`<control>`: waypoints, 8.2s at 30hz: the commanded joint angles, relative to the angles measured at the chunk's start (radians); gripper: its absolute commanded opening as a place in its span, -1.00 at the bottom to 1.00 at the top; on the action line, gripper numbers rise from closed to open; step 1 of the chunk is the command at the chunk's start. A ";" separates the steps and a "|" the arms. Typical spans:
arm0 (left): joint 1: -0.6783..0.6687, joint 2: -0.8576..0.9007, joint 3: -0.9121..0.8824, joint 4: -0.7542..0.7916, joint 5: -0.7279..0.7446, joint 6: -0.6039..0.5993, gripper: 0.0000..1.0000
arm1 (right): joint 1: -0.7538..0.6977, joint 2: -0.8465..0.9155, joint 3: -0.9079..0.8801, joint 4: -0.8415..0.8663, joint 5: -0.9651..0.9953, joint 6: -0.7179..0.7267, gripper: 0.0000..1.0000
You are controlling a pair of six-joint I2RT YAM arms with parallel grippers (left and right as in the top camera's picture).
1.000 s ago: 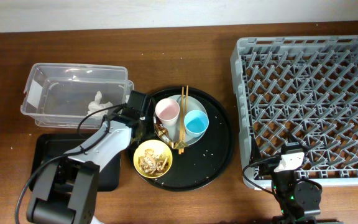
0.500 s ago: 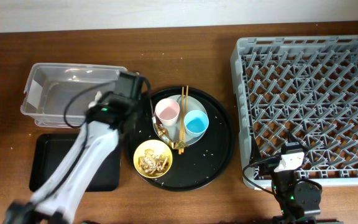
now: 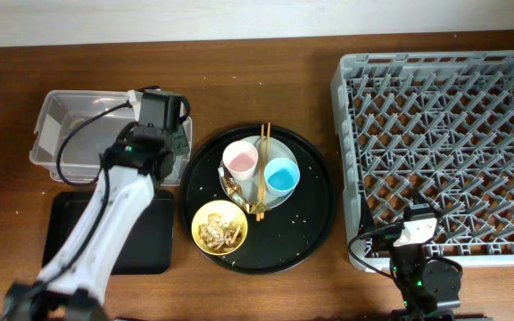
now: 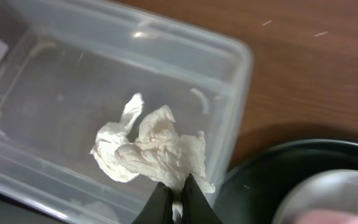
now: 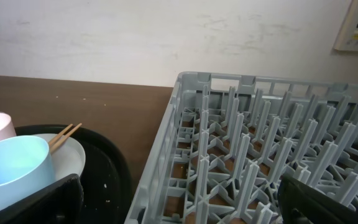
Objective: Sort waste into correct bins and load items into the dishwasher rack
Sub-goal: 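Grasp the tissue with the left gripper and drop it in the clear bin, then grasp the gold snack wrapper beside the plate with the left gripper, then drop the gold wrapper into the clear bin with the left gripper, then grasp the rim of the yellow bowl with the left gripper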
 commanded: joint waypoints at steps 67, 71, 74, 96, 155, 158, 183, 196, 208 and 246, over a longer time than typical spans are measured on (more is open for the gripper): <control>-0.397 0.138 -0.027 -0.242 0.500 -1.019 -0.17 | -0.006 -0.006 -0.007 -0.001 0.008 0.013 0.97; -0.399 0.139 -0.028 -0.232 0.485 -1.066 -0.17 | -0.006 -0.006 -0.007 -0.001 0.008 0.013 0.97; -0.404 0.145 -0.029 -0.226 0.484 -1.066 -0.17 | -0.006 -0.006 -0.007 -0.001 0.008 0.013 0.97; -0.432 0.200 -0.029 -0.179 0.415 -1.065 -0.99 | -0.006 -0.006 -0.007 -0.001 0.008 0.013 0.97; 0.141 -0.154 -0.006 -0.141 0.734 -0.085 0.11 | -0.006 -0.006 -0.007 -0.001 0.008 0.013 0.97; 0.054 -0.154 -0.013 -0.290 0.709 -0.084 0.04 | -0.006 -0.006 -0.007 -0.001 0.008 0.013 0.97; -0.504 -0.110 -0.178 -0.234 0.319 -0.327 -0.46 | -0.006 -0.006 -0.007 -0.001 0.008 0.013 0.97; -0.504 0.083 -0.178 -0.182 0.302 -0.330 -0.46 | -0.006 -0.006 -0.007 -0.001 0.008 0.013 0.97; -0.502 0.130 -0.169 -0.141 0.263 -0.330 -0.60 | -0.006 -0.006 -0.007 -0.001 0.008 0.013 0.97; -0.502 0.046 -0.037 -0.338 0.257 -0.279 -0.99 | -0.006 -0.006 -0.007 -0.001 0.008 0.013 0.97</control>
